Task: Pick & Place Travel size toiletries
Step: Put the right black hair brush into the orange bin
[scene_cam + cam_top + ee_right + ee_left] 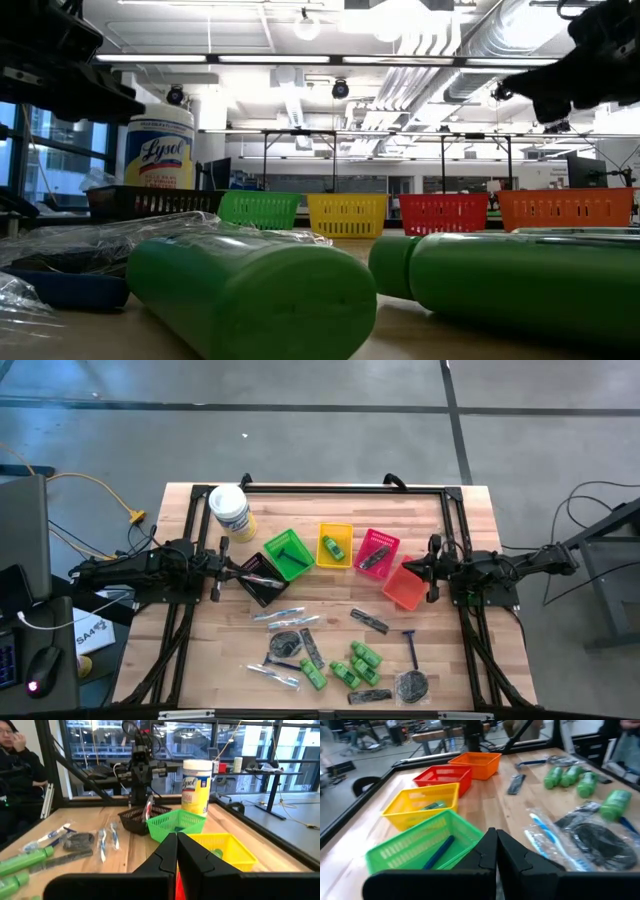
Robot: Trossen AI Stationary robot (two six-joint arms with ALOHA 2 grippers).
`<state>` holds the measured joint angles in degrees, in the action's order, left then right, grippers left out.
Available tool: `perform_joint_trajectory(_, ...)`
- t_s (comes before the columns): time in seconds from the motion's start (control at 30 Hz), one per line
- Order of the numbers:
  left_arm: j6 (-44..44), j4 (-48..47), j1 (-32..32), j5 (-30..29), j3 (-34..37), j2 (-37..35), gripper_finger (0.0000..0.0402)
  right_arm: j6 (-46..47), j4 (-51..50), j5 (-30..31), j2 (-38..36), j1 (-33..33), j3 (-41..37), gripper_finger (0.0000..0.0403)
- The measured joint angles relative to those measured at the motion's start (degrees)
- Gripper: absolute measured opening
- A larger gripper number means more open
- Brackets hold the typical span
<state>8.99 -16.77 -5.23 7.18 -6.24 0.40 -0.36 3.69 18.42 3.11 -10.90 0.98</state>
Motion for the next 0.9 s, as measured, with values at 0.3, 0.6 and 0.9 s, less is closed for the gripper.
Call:
perform_joint_trajectory(0.3,0.2,-0.2,0.0,-2.9,0.0,0.0,0.0000,2.0,0.2,-0.7,0.2,0.0,-0.5,0.0005)
perform_joint_trajectory(0.6,0.2,-0.1,0.0,-3.0,0.0,0.0,0.0000,2.0,0.0,-0.8,0.8,0.0,-0.5,0.0005)
perform_joint_trajectory(0.9,0.2,-0.1,0.0,-3.0,0.0,0.0,0.0000,2.4,-0.2,-0.8,4.5,0.0,-0.5,0.0005)
